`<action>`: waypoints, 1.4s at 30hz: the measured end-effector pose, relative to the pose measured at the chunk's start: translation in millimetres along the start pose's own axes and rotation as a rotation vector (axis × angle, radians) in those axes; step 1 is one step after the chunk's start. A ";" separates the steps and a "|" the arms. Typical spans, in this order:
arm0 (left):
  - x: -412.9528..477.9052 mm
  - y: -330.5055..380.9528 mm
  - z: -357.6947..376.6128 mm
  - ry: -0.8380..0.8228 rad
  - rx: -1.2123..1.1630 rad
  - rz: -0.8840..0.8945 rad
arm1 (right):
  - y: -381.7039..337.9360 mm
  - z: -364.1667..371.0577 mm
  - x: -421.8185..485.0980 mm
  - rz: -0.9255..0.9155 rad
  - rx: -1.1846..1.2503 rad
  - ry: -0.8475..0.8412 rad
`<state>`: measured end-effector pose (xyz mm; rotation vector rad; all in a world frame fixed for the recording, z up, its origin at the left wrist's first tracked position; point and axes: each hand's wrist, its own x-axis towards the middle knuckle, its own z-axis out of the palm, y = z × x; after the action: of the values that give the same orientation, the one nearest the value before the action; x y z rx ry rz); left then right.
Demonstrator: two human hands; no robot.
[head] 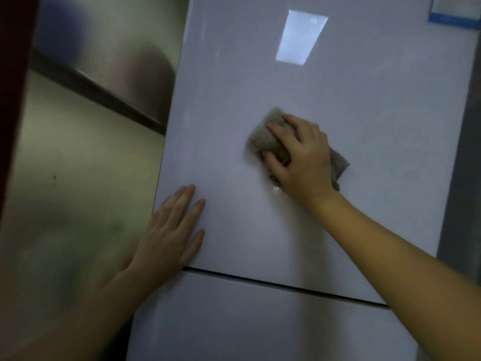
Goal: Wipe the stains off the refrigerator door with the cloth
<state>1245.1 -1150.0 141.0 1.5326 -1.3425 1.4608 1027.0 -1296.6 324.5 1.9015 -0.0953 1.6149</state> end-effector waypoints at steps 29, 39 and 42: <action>-88.6 4.7 5.4 0.024 0.073 -0.122 | -81.4 14.9 -159.8 -0.551 0.026 -0.231; -105.3 -4.8 16.6 0.044 0.113 -0.047 | -129.8 56.8 -71.0 -0.169 0.011 -0.079; -105.2 -5.0 16.9 0.058 0.095 -0.064 | -146.9 61.8 -104.8 -0.327 0.014 -0.149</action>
<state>1269.1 -1138.3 37.7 1.5662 -1.1953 1.5368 1119.6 -1246.0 165.5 1.9298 0.1583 1.2602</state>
